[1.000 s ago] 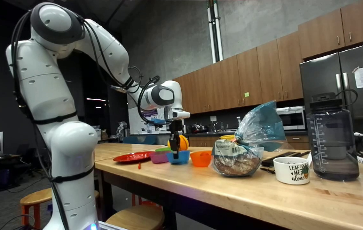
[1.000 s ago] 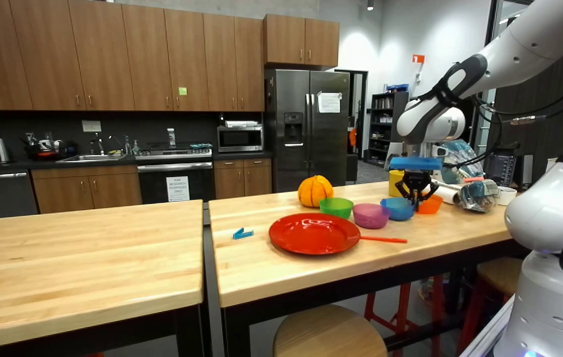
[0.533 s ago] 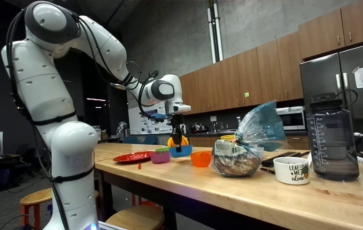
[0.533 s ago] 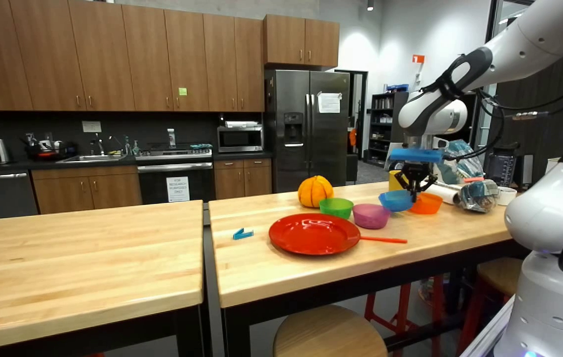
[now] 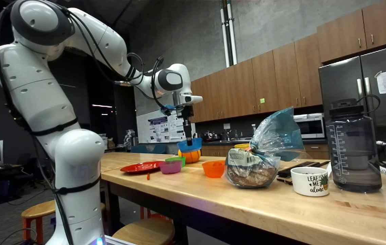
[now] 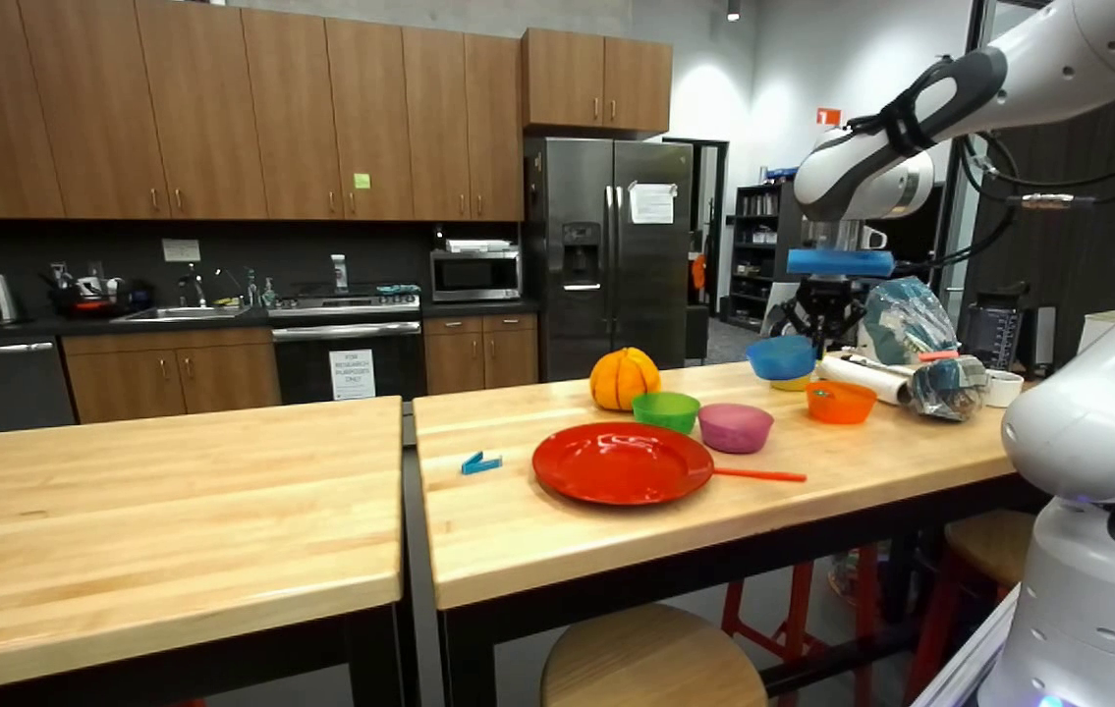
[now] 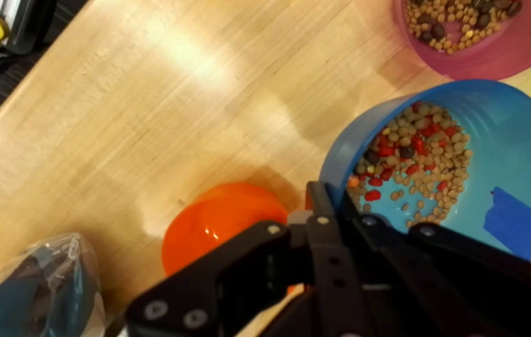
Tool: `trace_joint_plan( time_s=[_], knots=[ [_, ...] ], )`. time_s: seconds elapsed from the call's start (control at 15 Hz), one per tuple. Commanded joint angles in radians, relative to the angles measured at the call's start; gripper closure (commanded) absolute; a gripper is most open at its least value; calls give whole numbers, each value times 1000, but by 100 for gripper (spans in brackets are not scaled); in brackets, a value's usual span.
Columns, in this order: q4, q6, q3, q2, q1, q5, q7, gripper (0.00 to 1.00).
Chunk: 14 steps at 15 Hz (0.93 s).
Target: Pick up the blue bowl and pour all its contents into the purple bowl
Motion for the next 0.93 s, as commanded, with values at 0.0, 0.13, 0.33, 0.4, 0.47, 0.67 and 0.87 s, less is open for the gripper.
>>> trace_joint_plan(
  time_s=[0.0, 0.13, 0.33, 0.4, 0.47, 0.67, 0.87],
  knots=[
    [74, -134, 4, -33, 33, -5, -158, 99],
    [111, -188, 22, -30, 41, -18, -205, 99],
    [154, -240, 66, -6, 49, -73, -212, 99],
    [163, -254, 84, 1, 54, -101, -209, 99],
    [171, -266, 104, 7, 57, -136, -199, 99],
    [187, -280, 143, 37, 83, -202, -199, 99],
    [194, -285, 170, 69, 117, -238, -200, 99]
  ],
)
